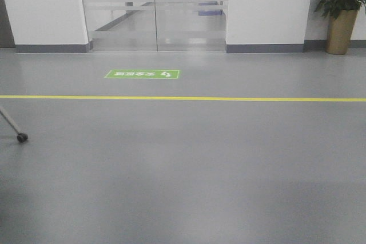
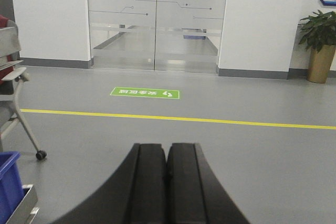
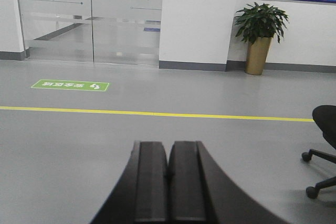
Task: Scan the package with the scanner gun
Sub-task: 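Turn the base and drive up to the red-framed felt table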
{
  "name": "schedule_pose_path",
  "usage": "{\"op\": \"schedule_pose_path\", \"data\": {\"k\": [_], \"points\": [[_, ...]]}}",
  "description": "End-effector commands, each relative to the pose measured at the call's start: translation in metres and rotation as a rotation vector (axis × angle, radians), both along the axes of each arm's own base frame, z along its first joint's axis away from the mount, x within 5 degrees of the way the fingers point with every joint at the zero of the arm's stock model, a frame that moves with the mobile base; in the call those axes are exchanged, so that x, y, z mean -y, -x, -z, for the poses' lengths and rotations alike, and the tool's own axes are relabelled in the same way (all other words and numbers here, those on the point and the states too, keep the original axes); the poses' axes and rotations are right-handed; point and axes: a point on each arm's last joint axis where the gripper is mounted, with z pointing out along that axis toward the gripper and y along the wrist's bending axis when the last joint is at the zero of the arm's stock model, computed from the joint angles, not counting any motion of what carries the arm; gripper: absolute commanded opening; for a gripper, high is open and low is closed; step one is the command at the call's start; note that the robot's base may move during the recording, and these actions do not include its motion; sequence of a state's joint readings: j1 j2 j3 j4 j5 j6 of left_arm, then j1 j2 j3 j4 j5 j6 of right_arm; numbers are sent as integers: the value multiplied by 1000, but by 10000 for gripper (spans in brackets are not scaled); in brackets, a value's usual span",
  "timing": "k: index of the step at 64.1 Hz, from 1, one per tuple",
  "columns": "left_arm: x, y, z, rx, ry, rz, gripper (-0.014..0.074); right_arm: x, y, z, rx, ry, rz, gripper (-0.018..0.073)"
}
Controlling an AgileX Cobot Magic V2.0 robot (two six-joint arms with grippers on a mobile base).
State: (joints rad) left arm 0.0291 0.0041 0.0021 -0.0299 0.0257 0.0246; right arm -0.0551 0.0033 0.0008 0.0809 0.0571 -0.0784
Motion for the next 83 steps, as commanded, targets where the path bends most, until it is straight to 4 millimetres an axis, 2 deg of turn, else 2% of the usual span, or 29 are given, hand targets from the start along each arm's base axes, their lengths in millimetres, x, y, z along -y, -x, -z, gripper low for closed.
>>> {"op": "schedule_pose_path", "data": {"k": [1, 83], "points": [[0, 1, -2, 20, 12, 5, -111, 0, 0, -2, 24, 7, 2, -162], [0, 1, -2, 20, 12, 5, -111, 0, 0, -2, 24, 7, 2, -162]]}}
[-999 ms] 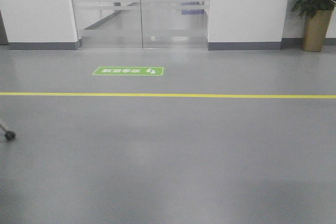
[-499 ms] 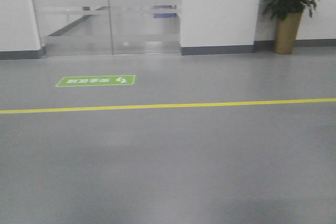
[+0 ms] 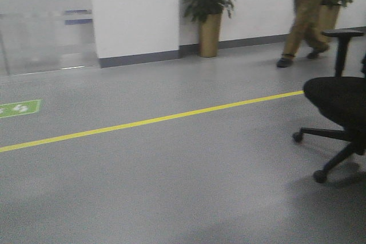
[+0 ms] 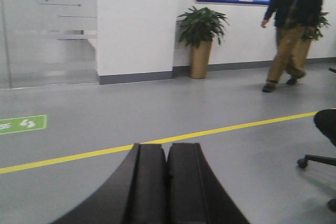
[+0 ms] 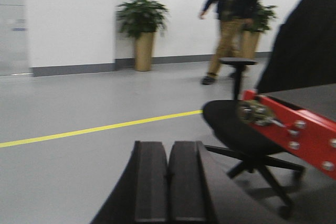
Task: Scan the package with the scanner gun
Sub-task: 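Turn the base and drive up to the red-framed felt table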
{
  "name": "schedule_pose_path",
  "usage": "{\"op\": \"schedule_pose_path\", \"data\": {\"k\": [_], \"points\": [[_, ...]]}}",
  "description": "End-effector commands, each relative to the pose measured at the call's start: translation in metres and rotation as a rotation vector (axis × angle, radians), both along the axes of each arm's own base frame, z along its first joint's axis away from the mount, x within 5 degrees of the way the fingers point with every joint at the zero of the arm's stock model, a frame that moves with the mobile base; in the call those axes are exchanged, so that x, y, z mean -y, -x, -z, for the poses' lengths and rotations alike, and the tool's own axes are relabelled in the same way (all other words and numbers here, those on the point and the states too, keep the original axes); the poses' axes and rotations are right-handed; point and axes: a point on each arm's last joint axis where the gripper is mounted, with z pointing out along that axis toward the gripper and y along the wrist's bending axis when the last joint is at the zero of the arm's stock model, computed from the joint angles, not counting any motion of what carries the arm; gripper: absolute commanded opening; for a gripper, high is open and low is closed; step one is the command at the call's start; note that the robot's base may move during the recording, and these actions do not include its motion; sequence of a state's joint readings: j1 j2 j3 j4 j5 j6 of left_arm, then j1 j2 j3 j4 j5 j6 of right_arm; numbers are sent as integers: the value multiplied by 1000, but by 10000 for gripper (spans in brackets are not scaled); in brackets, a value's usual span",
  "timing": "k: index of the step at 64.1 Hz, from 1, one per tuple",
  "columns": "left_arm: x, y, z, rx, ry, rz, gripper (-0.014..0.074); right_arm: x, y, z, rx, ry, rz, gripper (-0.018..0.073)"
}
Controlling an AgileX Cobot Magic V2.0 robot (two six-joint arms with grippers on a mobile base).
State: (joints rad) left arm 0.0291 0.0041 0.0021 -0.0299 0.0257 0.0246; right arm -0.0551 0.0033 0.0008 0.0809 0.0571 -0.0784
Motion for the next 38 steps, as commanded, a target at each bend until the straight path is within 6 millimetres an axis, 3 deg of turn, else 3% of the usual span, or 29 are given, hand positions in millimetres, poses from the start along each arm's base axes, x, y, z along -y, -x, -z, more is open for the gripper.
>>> {"op": "schedule_pose_path", "data": {"k": [1, 38], "points": [[0, 1, -2, 20, 12, 5, -111, 0, 0, -2, 24, 7, 2, -162], [0, 1, -2, 20, 12, 5, -111, 0, 0, -2, 24, 7, 2, -162]]}}
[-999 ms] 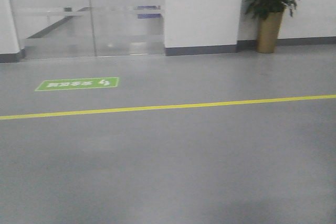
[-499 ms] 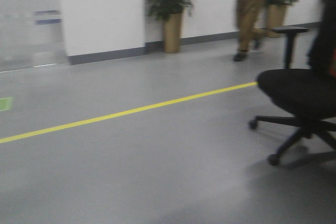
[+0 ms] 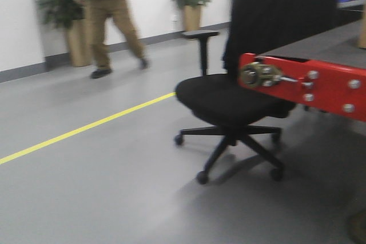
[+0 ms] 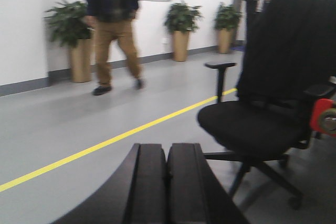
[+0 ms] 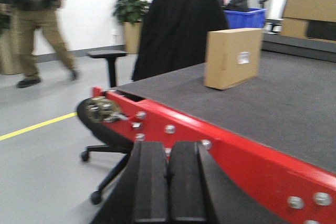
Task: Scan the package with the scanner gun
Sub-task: 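Turn the base and drive up to the red-framed felt table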
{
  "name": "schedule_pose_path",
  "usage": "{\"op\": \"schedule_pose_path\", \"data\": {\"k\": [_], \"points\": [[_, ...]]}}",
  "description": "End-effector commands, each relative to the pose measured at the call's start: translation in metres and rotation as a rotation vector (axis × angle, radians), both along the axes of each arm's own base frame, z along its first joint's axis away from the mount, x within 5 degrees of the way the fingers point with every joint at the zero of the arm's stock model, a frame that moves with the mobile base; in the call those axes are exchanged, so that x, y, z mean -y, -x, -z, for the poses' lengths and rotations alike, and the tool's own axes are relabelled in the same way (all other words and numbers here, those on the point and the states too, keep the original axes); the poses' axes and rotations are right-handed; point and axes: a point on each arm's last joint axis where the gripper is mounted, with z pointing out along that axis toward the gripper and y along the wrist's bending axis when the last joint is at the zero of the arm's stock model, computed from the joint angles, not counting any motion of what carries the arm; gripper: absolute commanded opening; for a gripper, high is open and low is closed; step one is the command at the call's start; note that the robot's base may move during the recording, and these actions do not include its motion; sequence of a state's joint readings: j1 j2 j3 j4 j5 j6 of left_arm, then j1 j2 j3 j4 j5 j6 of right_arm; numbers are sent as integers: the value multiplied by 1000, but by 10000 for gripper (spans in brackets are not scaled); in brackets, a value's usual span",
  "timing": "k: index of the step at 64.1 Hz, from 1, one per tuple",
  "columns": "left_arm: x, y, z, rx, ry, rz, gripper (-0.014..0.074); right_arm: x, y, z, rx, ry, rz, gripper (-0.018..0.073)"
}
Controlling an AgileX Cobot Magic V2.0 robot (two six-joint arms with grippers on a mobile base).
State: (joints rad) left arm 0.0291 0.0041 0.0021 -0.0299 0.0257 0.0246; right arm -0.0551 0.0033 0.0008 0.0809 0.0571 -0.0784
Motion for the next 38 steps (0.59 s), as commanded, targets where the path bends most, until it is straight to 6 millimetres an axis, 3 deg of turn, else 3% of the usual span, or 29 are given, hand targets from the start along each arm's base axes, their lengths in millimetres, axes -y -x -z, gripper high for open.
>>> {"op": "schedule_pose_path", "data": {"k": [1, 38], "points": [[0, 1, -2, 20, 12, 5, -111, 0, 0, -2, 24, 7, 2, -162], [0, 1, -2, 20, 12, 5, -111, 0, 0, -2, 24, 7, 2, -162]]}}
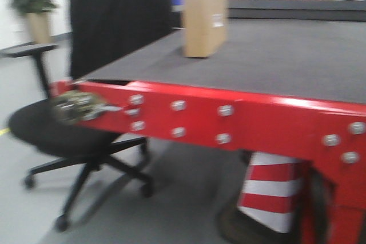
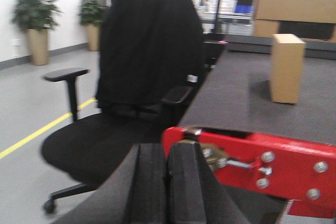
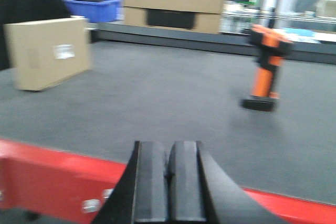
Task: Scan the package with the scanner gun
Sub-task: 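Turn the base and drive up to the red-framed felt table, then reach the left gripper down over the top of the cardboard box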
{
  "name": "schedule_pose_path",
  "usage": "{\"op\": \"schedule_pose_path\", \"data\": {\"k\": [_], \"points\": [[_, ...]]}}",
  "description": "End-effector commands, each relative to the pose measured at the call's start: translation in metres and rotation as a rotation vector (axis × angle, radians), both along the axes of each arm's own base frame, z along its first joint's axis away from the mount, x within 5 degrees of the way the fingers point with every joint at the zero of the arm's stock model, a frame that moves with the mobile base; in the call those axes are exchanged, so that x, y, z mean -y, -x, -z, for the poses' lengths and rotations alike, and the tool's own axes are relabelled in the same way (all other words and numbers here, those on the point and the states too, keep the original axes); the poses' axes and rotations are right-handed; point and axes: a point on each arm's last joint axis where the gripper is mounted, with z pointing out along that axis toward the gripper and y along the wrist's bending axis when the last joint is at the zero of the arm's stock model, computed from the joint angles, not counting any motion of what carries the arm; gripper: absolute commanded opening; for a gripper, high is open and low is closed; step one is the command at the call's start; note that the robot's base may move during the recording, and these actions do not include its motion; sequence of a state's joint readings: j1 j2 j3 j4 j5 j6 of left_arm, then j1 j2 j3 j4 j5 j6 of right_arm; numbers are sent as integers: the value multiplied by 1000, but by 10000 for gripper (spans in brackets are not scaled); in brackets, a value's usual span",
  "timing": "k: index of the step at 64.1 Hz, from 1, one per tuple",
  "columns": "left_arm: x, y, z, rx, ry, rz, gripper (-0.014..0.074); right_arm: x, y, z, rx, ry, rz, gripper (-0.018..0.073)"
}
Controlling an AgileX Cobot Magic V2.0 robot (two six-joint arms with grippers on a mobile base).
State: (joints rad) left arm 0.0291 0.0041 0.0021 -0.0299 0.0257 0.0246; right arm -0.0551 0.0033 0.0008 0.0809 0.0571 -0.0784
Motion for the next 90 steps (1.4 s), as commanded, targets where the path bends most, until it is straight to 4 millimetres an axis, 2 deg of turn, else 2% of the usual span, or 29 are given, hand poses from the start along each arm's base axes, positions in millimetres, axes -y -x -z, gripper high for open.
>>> {"op": "schedule_pose_path", "data": {"k": [1, 90], "points": [[0, 1, -2, 20, 12, 5, -111, 0, 0, -2, 24, 7, 2, -162], [0, 1, -2, 20, 12, 5, -111, 0, 0, -2, 24, 7, 2, -162]]}}
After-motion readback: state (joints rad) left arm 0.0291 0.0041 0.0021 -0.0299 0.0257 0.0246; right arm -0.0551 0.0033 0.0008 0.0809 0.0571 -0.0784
